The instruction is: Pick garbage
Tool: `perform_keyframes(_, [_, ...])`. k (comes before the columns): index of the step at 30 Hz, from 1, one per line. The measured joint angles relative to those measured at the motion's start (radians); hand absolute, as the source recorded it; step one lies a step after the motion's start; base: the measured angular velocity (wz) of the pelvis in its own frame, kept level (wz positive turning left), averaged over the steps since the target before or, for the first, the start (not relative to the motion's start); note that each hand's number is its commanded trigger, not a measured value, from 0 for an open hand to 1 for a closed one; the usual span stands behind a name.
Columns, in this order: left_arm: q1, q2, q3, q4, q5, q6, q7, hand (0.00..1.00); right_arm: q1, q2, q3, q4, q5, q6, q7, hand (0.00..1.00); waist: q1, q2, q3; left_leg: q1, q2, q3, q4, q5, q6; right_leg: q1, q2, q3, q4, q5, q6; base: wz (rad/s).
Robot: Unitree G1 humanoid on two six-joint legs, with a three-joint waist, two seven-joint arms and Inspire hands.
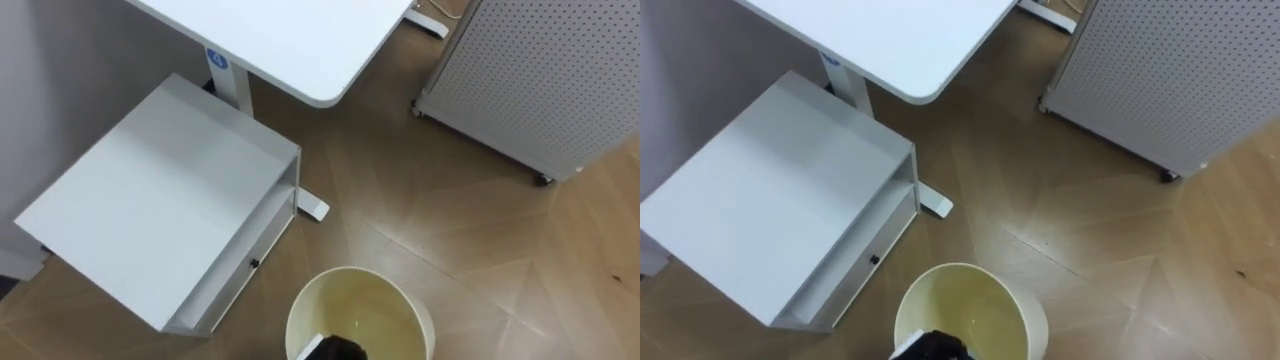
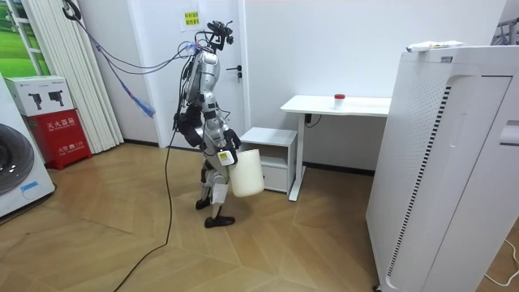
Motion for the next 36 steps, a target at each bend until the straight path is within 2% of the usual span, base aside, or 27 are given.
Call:
perform_keyframes(1, [0.006,0.000,0.000,0.000,0.004,0.000,0.000,0.00,0.002,0.002,0.000,0.003,-0.001,0.000,0.000,1.00,0.002,0.001,-0.0049,0.001,-0.001,0.000,0.000,0.000,0.000,0.001,0.000,-0.001,0.000,0.000,0.000,0.00])
perform_keyframes(3, [0.017,0.000,0.000,0.000,0.008,0.000,0.000,0.00,0.004,0.004,0.000,0.006,-0.001,0.000,0.000,1.00,0.003,0.000,-0.0090,0.005,-0.001,0.001,0.000,0.000,0.000,0.005,0.000,-0.001,0.000,0.000,0.000,0.00])
perform_keyframes(8, [0.023,0.000,0.002,0.000,0.028,0.000,0.003,0.00,0.007,0.005,-0.001,0.006,-0.006,-0.001,0.000,1.00,0.003,0.000,-0.0092,0.012,0.001,0.004,0.008,0.000,0.000,0.011,-0.002,0.000,0.000,0.001,0.000,0.00])
perform_keyframes(14, [0.021,0.000,0.004,-0.007,0.146,0.000,0.022,0.00,0.009,0.005,0.002,0.006,-0.002,-0.003,0.000,1.00,0.003,0.000,-0.0092,0.012,0.001,0.004,0.009,0.000,0.000,0.011,0.000,-0.002,0.002,0.003,-0.002,0.00])
perform_keyframes(20, [0.021,0.002,0.030,-0.006,0.313,0.000,0.108,0.00,0.015,0.004,0.009,0.005,0.002,-0.015,0.000,1.00,0.007,0.001,-0.0087,0.011,0.008,0.006,0.005,0.000,0.000,0.012,0.003,-0.002,-0.003,0.006,-0.002,0.00])
perform_keyframes(25, [0.022,0.002,0.055,-0.019,0.406,-0.006,0.173,0.00,0.041,-0.011,0.006,-0.018,-0.005,-0.032,0.001,1.00,0.031,0.009,-0.0077,0.009,0.012,0.006,0.005,0.000,0.000,0.013,0.007,-0.004,-0.006,0.006,-0.003,0.00])
perform_keyframes(29, [0.022,0.005,0.078,-0.034,0.457,-0.009,0.225,0.00,0.042,-0.016,0.000,-0.023,-0.004,-0.034,0.002,1.00,0.033,0.019,-0.0078,0.009,0.011,0.006,0.006,0.000,0.000,0.010,0.004,-0.004,-0.001,0.006,-0.004,0.00])
perform_keyframes(34, [0.025,0.010,0.086,-0.041,0.475,-0.030,0.291,0.00,0.045,-0.022,0.002,-0.023,0.003,-0.037,0.007,1.00,0.038,0.024,-0.0087,0.011,0.007,0.006,0.011,0.000,0.000,0.010,-0.001,-0.005,0.008,0.006,-0.004,0.00])
perform_keyframes(36, [0.040,0.021,0.085,-0.061,0.479,-0.037,0.303,0.00,0.048,-0.028,-0.001,-0.023,0.004,-0.037,0.013,1.00,0.041,0.025,-0.0089,0.011,0.000,0.003,0.015,0.000,0.000,0.011,-0.002,-0.005,0.008,0.006,-0.004,0.00])
